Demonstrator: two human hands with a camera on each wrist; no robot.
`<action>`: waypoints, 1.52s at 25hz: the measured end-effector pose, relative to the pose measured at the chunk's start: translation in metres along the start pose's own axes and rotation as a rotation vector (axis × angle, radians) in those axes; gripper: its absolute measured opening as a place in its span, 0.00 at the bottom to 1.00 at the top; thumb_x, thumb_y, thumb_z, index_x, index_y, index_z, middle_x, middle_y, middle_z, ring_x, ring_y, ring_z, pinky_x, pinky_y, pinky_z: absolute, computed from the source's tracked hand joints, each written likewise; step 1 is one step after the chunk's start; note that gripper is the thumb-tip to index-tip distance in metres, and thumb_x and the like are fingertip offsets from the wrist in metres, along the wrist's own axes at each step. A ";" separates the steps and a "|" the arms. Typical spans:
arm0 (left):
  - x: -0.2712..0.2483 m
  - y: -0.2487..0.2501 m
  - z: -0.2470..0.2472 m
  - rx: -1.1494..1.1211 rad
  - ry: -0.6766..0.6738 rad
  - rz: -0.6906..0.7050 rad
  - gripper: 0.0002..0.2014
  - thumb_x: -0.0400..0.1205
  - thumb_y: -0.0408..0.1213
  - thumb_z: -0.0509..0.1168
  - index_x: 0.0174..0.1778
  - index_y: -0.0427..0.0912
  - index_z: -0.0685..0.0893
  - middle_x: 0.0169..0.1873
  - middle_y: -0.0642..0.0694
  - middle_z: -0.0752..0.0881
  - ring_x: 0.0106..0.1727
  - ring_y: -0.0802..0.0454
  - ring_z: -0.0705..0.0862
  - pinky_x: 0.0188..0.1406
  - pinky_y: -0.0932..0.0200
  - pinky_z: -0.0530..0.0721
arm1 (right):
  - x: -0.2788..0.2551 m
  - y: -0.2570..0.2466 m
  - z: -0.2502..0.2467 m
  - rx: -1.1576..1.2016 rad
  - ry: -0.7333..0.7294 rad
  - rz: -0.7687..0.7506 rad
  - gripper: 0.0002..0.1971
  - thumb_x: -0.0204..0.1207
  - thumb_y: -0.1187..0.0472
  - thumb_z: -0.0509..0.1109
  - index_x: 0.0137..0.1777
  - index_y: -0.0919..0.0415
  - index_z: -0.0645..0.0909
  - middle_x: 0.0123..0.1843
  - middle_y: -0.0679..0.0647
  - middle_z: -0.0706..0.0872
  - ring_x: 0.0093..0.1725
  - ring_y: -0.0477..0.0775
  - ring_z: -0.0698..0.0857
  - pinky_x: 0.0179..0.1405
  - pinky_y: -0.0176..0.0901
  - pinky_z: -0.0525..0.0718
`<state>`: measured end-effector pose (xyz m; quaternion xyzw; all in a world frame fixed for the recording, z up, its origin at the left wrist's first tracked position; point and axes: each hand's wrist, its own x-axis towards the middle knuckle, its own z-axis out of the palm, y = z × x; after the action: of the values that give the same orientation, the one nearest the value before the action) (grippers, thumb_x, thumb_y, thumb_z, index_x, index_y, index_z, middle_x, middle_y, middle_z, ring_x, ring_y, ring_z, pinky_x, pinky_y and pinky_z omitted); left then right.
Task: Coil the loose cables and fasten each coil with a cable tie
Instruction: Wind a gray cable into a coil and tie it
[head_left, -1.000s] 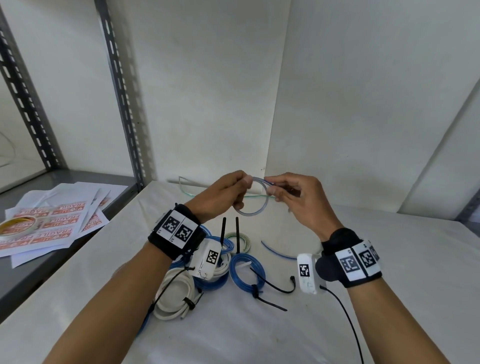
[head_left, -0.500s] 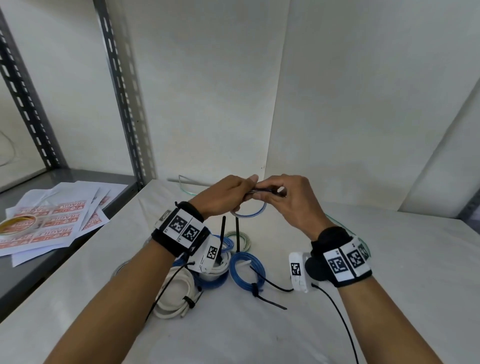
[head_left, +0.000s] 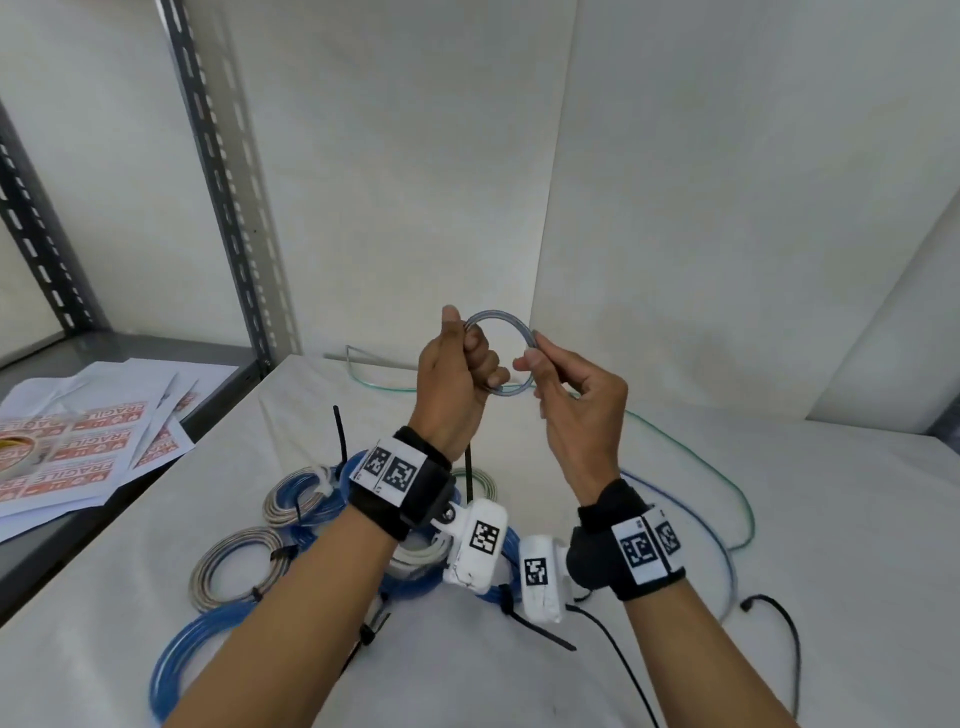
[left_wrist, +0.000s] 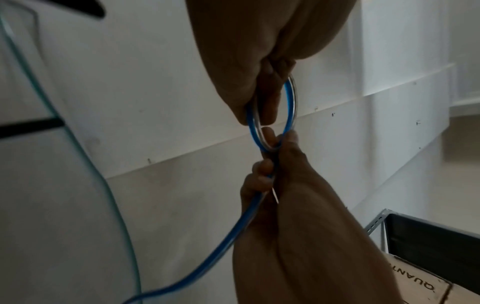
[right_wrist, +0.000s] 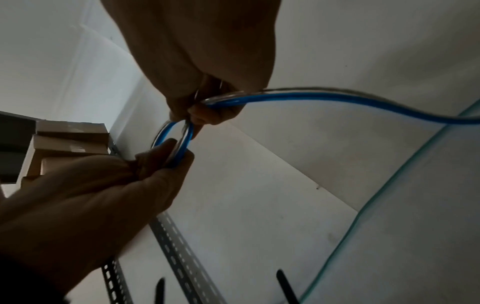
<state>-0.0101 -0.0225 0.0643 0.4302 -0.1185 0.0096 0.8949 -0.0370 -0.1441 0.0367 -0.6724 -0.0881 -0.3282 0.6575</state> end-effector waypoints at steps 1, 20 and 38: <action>0.002 -0.004 -0.004 0.003 0.001 -0.032 0.24 0.94 0.48 0.47 0.33 0.43 0.69 0.22 0.52 0.58 0.21 0.55 0.59 0.26 0.60 0.72 | 0.004 0.003 -0.003 -0.021 0.010 -0.007 0.11 0.82 0.62 0.74 0.63 0.60 0.89 0.44 0.50 0.94 0.34 0.38 0.84 0.37 0.31 0.81; 0.009 -0.031 -0.029 0.023 -0.037 0.056 0.23 0.94 0.49 0.48 0.34 0.44 0.67 0.23 0.54 0.58 0.23 0.56 0.59 0.29 0.60 0.70 | -0.003 0.030 -0.004 0.133 -0.034 0.091 0.12 0.79 0.67 0.76 0.61 0.59 0.88 0.51 0.55 0.95 0.50 0.54 0.93 0.35 0.41 0.90; 0.008 -0.025 -0.028 0.205 -0.100 0.025 0.24 0.93 0.52 0.48 0.30 0.48 0.62 0.25 0.52 0.54 0.24 0.54 0.55 0.25 0.60 0.66 | 0.001 0.022 -0.020 0.018 -0.277 0.138 0.13 0.84 0.65 0.72 0.66 0.56 0.87 0.47 0.55 0.94 0.42 0.51 0.92 0.34 0.42 0.88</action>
<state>0.0061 -0.0167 0.0301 0.5177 -0.1669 0.0112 0.8391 -0.0307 -0.1660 0.0174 -0.7098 -0.1346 -0.1856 0.6660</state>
